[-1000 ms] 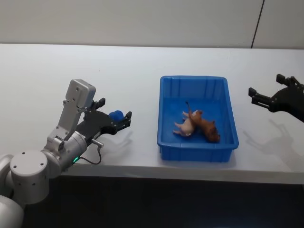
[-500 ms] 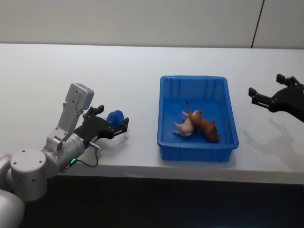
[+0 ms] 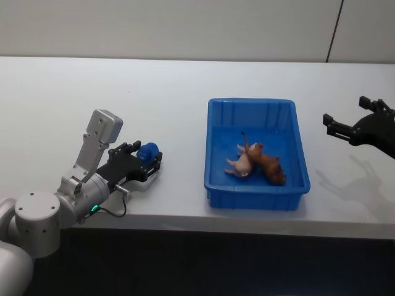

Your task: Pick up the two dolls from the table and place them into the box.

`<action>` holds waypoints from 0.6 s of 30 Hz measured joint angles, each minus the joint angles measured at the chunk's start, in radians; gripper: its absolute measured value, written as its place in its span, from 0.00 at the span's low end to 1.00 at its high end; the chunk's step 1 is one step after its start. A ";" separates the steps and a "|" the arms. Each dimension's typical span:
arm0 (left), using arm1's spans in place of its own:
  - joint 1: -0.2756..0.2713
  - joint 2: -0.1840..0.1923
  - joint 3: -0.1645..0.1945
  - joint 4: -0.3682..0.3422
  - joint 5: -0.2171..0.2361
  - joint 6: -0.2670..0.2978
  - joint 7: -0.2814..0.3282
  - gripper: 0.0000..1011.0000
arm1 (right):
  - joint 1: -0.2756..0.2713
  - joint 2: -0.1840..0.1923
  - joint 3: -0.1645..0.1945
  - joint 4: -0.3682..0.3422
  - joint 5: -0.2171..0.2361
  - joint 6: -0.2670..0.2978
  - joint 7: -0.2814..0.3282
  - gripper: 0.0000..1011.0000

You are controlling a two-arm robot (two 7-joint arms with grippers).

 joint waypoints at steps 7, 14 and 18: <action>-0.011 -0.004 -0.002 0.015 0.008 0.000 -0.010 0.53 | 0.000 0.000 0.000 0.000 0.000 0.000 0.000 0.99; -0.020 -0.007 -0.005 0.019 0.017 0.005 -0.014 0.43 | 0.000 0.000 0.000 0.000 0.000 0.000 0.000 0.99; -0.027 -0.008 -0.007 0.007 0.025 0.005 -0.015 0.40 | 0.000 0.000 0.000 0.000 0.000 0.000 0.000 0.99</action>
